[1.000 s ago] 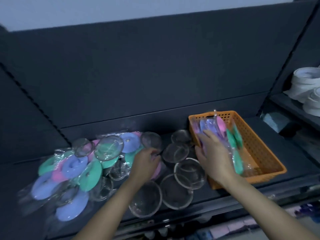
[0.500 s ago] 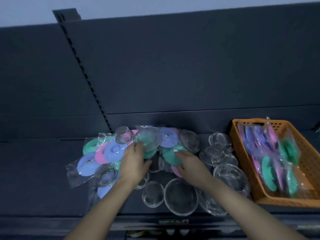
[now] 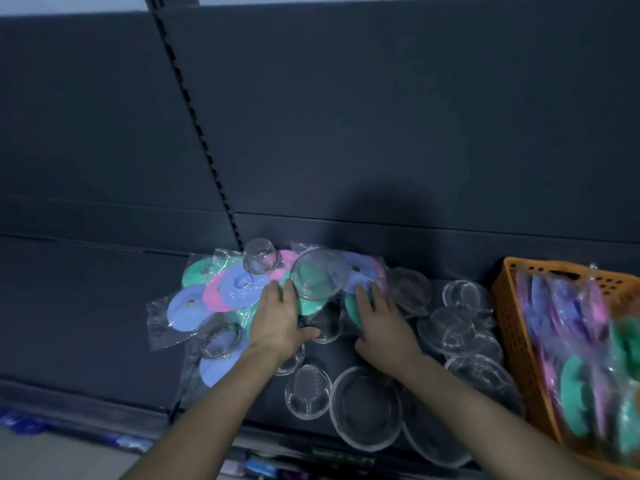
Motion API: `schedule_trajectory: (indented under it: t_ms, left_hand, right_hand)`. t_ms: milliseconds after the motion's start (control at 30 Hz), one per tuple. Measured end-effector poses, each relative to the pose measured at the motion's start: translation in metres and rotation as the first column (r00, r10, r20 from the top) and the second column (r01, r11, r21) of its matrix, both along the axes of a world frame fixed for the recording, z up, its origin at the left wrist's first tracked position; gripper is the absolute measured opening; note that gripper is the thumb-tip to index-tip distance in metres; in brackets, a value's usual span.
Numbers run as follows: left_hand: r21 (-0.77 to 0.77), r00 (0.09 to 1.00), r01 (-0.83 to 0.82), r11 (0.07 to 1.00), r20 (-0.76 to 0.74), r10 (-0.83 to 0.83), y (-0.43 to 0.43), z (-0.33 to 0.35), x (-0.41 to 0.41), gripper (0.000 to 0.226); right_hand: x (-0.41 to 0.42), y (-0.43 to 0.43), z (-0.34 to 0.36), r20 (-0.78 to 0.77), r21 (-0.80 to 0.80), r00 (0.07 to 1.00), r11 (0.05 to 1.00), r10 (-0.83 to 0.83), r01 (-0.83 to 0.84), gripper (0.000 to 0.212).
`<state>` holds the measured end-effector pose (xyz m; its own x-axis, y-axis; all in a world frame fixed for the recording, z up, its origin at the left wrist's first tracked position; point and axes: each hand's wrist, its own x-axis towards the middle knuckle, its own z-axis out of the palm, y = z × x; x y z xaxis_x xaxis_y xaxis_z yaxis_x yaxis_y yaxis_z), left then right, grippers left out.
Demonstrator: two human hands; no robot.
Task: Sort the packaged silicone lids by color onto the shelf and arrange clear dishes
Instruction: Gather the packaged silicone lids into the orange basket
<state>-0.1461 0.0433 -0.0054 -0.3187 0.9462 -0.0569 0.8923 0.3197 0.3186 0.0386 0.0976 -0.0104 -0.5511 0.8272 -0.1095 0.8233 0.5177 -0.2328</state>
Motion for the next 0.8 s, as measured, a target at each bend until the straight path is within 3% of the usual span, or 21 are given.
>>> schedule_trajectory:
  t_ms: [200, 400, 567, 733, 800]
  left_hand:
    - [-0.100, 0.999, 0.029, 0.995, 0.034, -0.025, 0.006, 0.003, -0.003, 0.115]
    - [-0.098, 0.999, 0.052, 0.994, 0.003, -0.052, 0.006, 0.016, -0.012, 0.077]
    - [0.038, 0.999, 0.053, 0.998, -0.009, -0.052, 0.006, 0.028, -0.021, 0.031]
    - [0.189, 0.999, 0.039, 0.981, 0.006, -0.041, 0.005, 0.044, -0.034, 0.048]
    - [0.215, 0.999, 0.029, 0.976, 0.036, -0.037, 0.004, 0.051, -0.040, 0.043]
  right_hand:
    - [0.015, 0.013, 0.016, -0.265, -0.004, 0.964, 1.000, -0.031, 0.031, 0.066]
    - [0.028, 0.026, 0.028, -0.455, -0.018, 0.884, 0.993, -0.110, 0.115, 0.048]
    - [0.032, 0.025, 0.035, -0.530, -0.091, 0.833, 0.987, -0.158, 0.129, 0.044]
    - [0.026, 0.020, 0.035, -0.544, -0.110, 0.814, 0.979, -0.204, 0.173, 0.032]
    - [0.025, 0.018, 0.033, -0.534, -0.121, 0.809, 0.969, -0.247, 0.216, 0.031]
